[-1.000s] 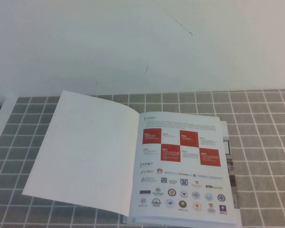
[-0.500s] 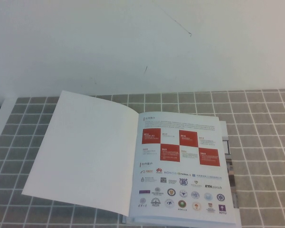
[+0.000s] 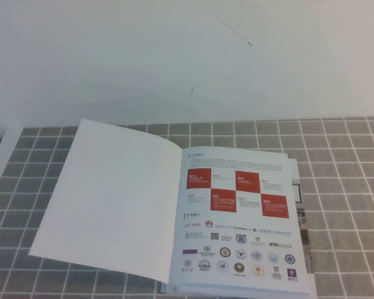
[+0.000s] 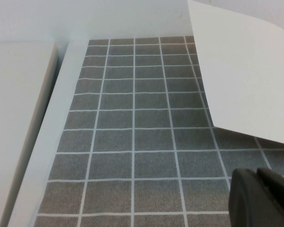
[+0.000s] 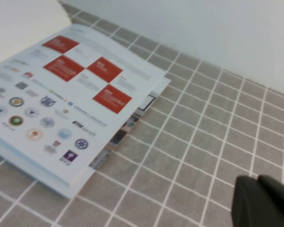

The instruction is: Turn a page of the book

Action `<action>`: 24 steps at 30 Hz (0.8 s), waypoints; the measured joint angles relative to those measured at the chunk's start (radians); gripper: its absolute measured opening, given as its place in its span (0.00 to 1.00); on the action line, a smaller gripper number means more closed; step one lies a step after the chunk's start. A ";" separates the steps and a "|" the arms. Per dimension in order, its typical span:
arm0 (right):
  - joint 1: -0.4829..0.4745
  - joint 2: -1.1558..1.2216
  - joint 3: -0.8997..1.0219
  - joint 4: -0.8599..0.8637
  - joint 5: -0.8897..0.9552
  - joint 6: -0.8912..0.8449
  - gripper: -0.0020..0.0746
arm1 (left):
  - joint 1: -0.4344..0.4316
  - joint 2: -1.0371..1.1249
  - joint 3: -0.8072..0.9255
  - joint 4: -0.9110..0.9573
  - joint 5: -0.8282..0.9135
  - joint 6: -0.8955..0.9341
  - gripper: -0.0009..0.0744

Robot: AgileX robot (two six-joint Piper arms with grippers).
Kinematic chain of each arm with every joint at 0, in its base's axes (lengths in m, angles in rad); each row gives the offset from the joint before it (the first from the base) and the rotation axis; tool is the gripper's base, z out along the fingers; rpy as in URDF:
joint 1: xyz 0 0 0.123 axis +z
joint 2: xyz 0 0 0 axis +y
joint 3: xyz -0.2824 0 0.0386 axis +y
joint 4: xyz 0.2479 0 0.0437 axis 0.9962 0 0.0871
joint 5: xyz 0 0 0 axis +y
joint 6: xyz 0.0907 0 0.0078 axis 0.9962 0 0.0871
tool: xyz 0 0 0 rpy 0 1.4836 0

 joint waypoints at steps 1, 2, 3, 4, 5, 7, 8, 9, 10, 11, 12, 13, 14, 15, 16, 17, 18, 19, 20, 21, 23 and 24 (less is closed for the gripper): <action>-0.015 -0.014 0.034 0.000 -0.037 0.001 0.02 | 0.000 0.000 0.000 0.000 0.000 0.000 0.01; -0.029 -0.027 0.062 0.000 -0.065 0.001 0.02 | 0.000 0.000 0.000 0.000 0.000 0.000 0.01; -0.041 -0.044 0.098 0.000 -0.083 0.002 0.02 | 0.000 0.000 0.000 0.000 0.000 0.000 0.01; -0.051 -0.062 0.132 -0.002 -0.095 0.002 0.02 | 0.000 0.000 0.000 0.000 0.000 -0.002 0.01; -0.057 -0.076 0.167 -0.002 -0.100 0.002 0.02 | 0.000 0.000 0.000 0.000 0.000 -0.002 0.01; -0.067 -0.103 0.239 -0.004 -0.130 0.004 0.02 | 0.000 0.000 0.000 0.000 0.000 -0.004 0.01; -0.069 -0.108 0.268 -0.004 -0.145 0.009 0.02 | 0.000 0.000 0.000 0.000 0.000 -0.004 0.01; -0.069 -0.110 0.291 -0.004 -0.166 0.028 0.02 | 0.000 0.000 0.000 0.000 0.002 -0.004 0.01; -0.069 -0.112 0.298 -0.004 -0.202 0.053 0.02 | 0.000 0.000 0.000 0.000 0.002 -0.004 0.01; -0.071 -0.112 0.302 -0.004 -0.216 0.067 0.02 | 0.000 0.000 0.000 0.000 0.004 -0.004 0.01; -0.075 -0.112 0.304 -0.004 -0.228 0.081 0.02 | 0.000 0.000 0.000 0.000 0.004 -0.004 0.01; -0.079 -0.112 0.304 -0.004 -0.234 0.085 0.02 | 0.000 -0.001 -0.001 0.000 0.004 -0.004 0.01; -0.081 -0.112 0.306 -0.004 -0.238 0.094 0.02 | 0.000 -0.001 -0.001 0.000 0.004 -0.004 0.01; -0.084 -0.112 0.306 -0.007 -0.240 0.102 0.02 | 0.000 -0.001 -0.001 0.000 0.004 -0.004 0.01; -0.089 -0.112 0.306 -0.006 -0.242 0.109 0.02 | 0.000 -0.001 -0.001 0.000 0.004 -0.004 0.01; -0.088 -0.112 0.306 -0.006 -0.242 0.116 0.02 | 0.000 -0.001 -0.001 0.000 0.004 -0.004 0.01; -0.089 -0.112 0.306 -0.008 -0.243 0.125 0.02 | 0.000 -0.001 -0.001 0.000 0.004 -0.004 0.01; -0.089 -0.112 0.306 -0.008 -0.244 0.130 0.02 | 0.000 -0.001 -0.001 0.000 0.004 -0.004 0.01; -0.089 -0.112 0.306 -0.008 -0.244 0.132 0.02 | 0.000 -0.001 -0.001 0.000 0.004 -0.004 0.01; -0.089 -0.112 0.308 -0.008 -0.244 0.137 0.02 | 0.000 -0.001 -0.001 0.000 0.004 -0.004 0.01; -0.091 -0.112 0.308 -0.011 -0.244 0.155 0.02 | 0.000 -0.001 -0.001 0.000 0.005 -0.004 0.01; -0.091 -0.112 0.308 -0.022 -0.244 0.181 0.02 | 0.000 -0.001 -0.001 0.000 0.005 -0.004 0.01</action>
